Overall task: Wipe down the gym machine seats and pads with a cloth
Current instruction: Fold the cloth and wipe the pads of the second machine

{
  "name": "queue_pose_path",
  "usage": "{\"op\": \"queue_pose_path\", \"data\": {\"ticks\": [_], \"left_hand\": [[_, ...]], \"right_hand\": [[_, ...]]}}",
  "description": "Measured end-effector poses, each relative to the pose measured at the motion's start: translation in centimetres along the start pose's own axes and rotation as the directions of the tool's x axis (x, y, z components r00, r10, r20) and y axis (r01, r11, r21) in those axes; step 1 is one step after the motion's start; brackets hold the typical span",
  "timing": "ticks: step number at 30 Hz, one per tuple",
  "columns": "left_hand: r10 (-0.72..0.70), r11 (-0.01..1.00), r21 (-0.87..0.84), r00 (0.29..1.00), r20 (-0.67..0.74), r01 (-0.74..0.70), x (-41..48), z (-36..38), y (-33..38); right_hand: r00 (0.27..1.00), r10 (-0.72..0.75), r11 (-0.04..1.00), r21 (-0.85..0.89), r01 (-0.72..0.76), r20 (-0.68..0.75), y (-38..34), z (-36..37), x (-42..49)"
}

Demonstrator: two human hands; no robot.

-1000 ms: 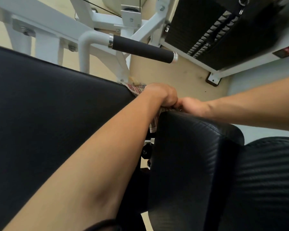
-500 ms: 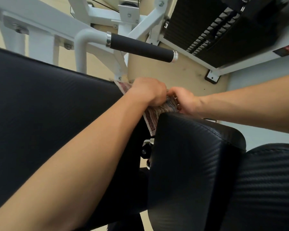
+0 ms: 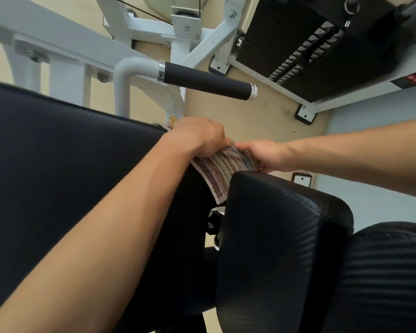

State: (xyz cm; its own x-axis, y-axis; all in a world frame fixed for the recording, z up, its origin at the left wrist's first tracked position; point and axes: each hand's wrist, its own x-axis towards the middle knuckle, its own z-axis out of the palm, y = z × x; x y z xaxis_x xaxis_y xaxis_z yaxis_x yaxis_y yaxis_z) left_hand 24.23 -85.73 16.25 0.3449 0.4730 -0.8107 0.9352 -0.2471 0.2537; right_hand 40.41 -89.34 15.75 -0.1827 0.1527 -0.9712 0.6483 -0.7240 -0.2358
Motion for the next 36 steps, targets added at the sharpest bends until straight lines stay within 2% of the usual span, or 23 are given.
{"op": "queue_pose_path", "data": {"ticks": [3, 4, 7, 9, 11, 13, 15, 17, 19, 21, 22, 25, 27, 29, 31, 33, 35, 36], "left_hand": [[-0.043, 0.993, 0.101, 0.995, -0.091, 0.053, -2.3, 0.2, -1.2], [-0.082, 0.988, 0.126, 0.991, -0.102, 0.094, -3.5, -0.1, -1.8], [-0.185, 0.959, 0.184, 0.968, -0.17, 0.216, -7.6, -1.5, -5.5], [-0.21, 0.946, 0.205, 0.956, -0.203, 0.251, -9.9, -2.1, -7.8], [-0.19, 0.941, 0.239, 0.958, -0.216, 0.24, -10.2, -1.8, -8.2], [-0.171, 0.941, 0.253, 0.962, -0.215, 0.224, -8.7, -1.2, -7.0], [-0.134, 0.946, 0.267, 0.972, -0.195, 0.184, -6.6, -0.6, -5.2], [-0.076, 0.963, 0.24, 0.978, -0.195, 0.122, -5.1, 0.4, -3.3], [-0.018, 0.976, 0.204, 0.962, -0.274, 0.076, -4.7, 1.6, -2.1], [-0.021, 0.986, 0.141, 0.907, -0.421, 0.088, -5.4, 2.5, -2.2], [-0.05, 0.989, 0.092, 0.862, -0.504, 0.112, -6.1, 2.9, -2.7], [-0.164, 0.974, -0.017, 0.659, -0.734, 0.224, -8.9, 4.2, -5.3], [-0.202, 0.966, -0.076, 0.537, -0.819, 0.247, -11.3, 5.4, -7.2], [-0.217, 0.963, -0.093, 0.524, -0.824, 0.253, -13.8, 6.8, -8.3], [-0.27, 0.942, -0.089, 0.57, -0.776, 0.325, -16.1, 8.5, -8.8], [-0.348, 0.909, -0.107, 0.59, -0.729, 0.404, -18.2, 10.9, -8.6], [-0.402, 0.888, -0.136, 0.597, -0.695, 0.44, -20.1, 13.8, -8.0], [-0.415, 0.883, -0.14, 0.605, -0.679, 0.448, -21.0, 15.5, -7.5]], "right_hand": [[0.987, -0.157, 0.905, -0.396, 0.158, 0.036, -2.5, 0.8, 0.5], [0.972, -0.221, 0.868, -0.44, 0.231, 0.076, -3.7, 1.5, 0.5], [0.879, -0.433, 0.773, -0.418, 0.477, 0.202, -8.0, 4.5, 0.4], [0.813, -0.539, 0.67, -0.472, 0.573, 0.223, -9.8, 6.4, 0.6], [0.766, -0.599, 0.536, -0.592, 0.601, 0.236, -9.8, 6.8, 0.6], [0.775, -0.583, 0.411, -0.734, 0.54, 0.243, -8.7, 5.7, 0.3], [0.845, -0.498, 0.345, -0.849, 0.401, 0.196, -7.7, 4.2, -0.2], [0.915, -0.365, 0.272, -0.92, 0.282, 0.173, -7.1, 3.3, -0.7], [0.969, -0.185, 0.22, -0.955, 0.201, 0.162, -7.4, 2.8, -1.4], [0.993, -0.059, 0.232, -0.967, 0.11, 0.099, -8.8, 3.1, -2.3], [0.996, -0.045, 0.275, -0.957, 0.088, 0.079, -9.6, 3.6, -2.8], [0.986, -0.15, 0.421, -0.897, 0.132, 0.075, -12.5, 6.7, -4.3], [0.97, -0.239, 0.488, -0.861, 0.145, 0.028, -13.8, 9.2, -5.0], [0.925, -0.374, 0.53, -0.835, 0.15, -0.071, -13.9, 11.7, -4.9], [0.846, -0.478, 0.59, -0.8, 0.111, -0.235, -12.2, 14.3, -4.1], [0.736, -0.571, 0.654, -0.743, 0.142, -0.363, -8.7, 17.7, -3.2], [0.608, -0.676, 0.633, -0.751, 0.19, -0.417, -4.2, 21.7, -2.6], [0.565, -0.701, 0.631, -0.747, 0.208, -0.435, -1.8, 24.0, -2.4]]}}
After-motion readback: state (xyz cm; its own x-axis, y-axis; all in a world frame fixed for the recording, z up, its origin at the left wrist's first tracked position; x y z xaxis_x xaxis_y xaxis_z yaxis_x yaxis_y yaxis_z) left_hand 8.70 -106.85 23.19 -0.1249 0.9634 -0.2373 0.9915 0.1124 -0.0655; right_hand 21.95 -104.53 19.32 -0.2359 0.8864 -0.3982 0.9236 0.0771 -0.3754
